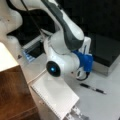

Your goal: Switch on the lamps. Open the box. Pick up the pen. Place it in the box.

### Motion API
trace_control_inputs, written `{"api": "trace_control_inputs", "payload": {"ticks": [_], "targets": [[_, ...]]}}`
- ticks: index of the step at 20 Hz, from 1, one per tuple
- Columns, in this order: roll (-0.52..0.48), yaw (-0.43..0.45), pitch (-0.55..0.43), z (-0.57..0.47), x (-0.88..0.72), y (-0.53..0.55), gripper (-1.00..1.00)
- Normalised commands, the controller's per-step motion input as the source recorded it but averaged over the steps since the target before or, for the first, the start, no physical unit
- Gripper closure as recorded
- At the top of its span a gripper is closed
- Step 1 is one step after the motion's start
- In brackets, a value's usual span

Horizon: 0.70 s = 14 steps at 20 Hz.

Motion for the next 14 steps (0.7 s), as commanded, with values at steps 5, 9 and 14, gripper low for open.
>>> {"api": "trace_control_inputs", "payload": {"ticks": [5,9,14], "targets": [[-0.035,-0.116,0.016,0.04,-0.06,0.03,1.0],[-0.071,-0.099,0.045,0.12,-0.11,0.05,1.0],[-0.143,-0.017,0.061,0.33,-0.18,0.12,1.0]]}}
